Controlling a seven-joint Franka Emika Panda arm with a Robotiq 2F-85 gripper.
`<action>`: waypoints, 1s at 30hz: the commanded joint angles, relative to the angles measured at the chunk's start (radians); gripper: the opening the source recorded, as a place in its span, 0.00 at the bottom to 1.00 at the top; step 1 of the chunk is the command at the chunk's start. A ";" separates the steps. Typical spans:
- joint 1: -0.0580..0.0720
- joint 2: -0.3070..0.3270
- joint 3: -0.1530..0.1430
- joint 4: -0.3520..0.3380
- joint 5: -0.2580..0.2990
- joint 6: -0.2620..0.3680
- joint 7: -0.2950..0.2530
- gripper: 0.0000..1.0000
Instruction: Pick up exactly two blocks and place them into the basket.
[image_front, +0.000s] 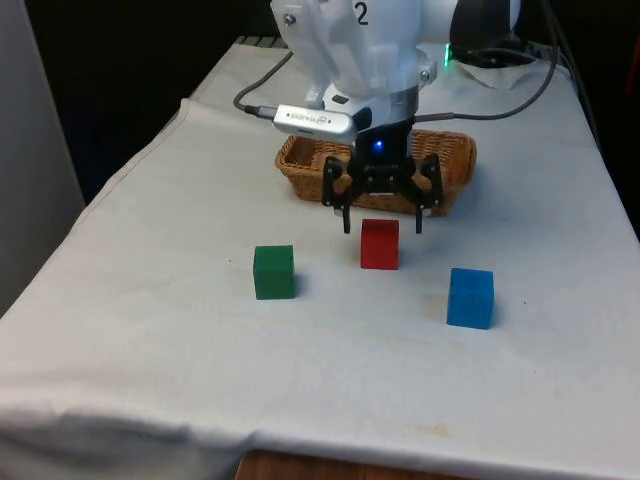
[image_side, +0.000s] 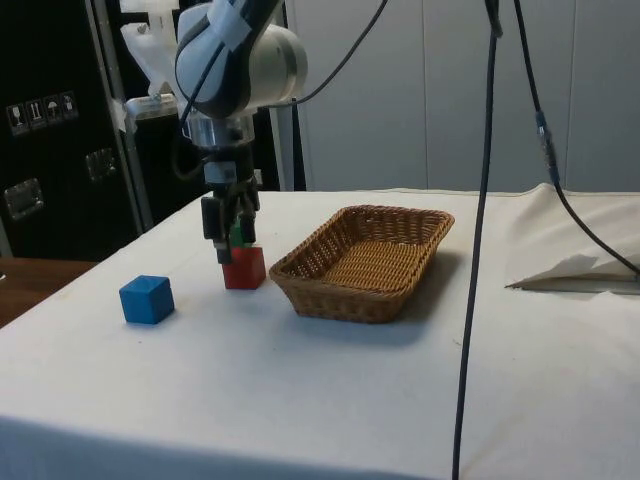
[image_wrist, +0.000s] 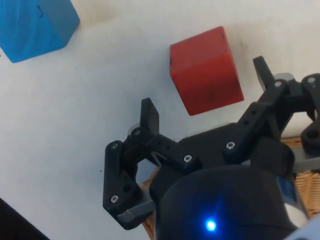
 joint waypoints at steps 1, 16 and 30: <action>-0.001 0.003 0.001 0.006 0.003 0.000 0.002 1.00; -0.001 0.035 0.002 0.013 0.003 0.014 0.000 1.00; -0.001 0.055 0.004 0.017 0.005 0.019 -0.002 0.45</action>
